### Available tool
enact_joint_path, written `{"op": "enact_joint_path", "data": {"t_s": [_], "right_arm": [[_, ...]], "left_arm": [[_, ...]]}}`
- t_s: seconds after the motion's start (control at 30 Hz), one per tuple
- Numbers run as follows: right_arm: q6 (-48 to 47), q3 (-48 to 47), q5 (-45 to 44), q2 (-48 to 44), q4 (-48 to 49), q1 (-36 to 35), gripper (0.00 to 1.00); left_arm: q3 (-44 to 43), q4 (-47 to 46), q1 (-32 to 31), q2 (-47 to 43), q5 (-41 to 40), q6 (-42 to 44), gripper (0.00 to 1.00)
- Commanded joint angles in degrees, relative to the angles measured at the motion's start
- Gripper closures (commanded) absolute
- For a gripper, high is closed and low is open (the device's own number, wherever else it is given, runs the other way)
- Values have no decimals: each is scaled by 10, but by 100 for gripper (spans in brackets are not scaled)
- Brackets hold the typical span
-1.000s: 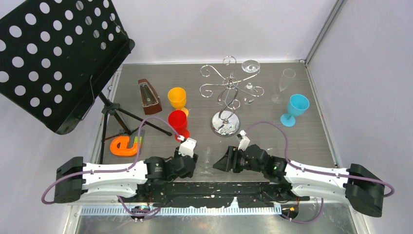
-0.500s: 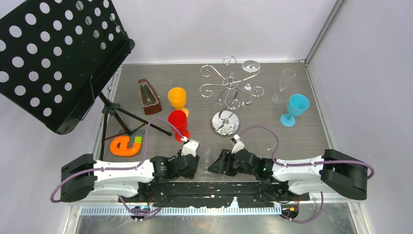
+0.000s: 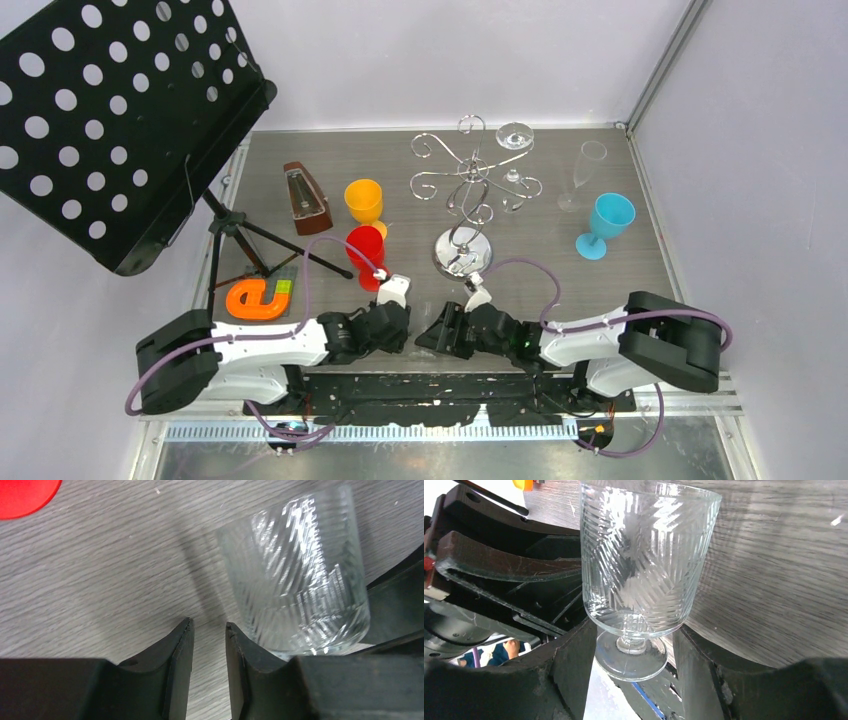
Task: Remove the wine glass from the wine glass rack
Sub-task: Pick up the wine glass at the center of the board.
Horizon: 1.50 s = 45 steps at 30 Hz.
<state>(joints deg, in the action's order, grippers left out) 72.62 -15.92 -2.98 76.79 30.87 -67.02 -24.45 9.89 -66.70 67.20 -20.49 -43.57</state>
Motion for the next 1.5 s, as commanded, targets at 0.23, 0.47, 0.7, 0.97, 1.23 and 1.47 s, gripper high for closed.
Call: {"op": "enact_joint_path", "data": {"t_s": [0.23,0.47,0.7,0.97,1.23,1.47], "right_arm": [[40,-31,-10,74,89,-7,39],[57,-27,-12,104,119,-9,47],[73,-19,-15,122,148,-9,61],[79,-4,-25,117,162,-10,81],[85,25,-32,98,183,-10,94],[60,47,-22,67,199,-9,94]], "left_arm": [[12,-38,17,52,50,14,73],[28,-63,17,61,71,12,77],[36,-77,17,61,86,11,79],[41,-82,16,59,96,11,80],[44,-83,14,46,117,9,82],[36,-63,-2,20,121,4,82]]}}
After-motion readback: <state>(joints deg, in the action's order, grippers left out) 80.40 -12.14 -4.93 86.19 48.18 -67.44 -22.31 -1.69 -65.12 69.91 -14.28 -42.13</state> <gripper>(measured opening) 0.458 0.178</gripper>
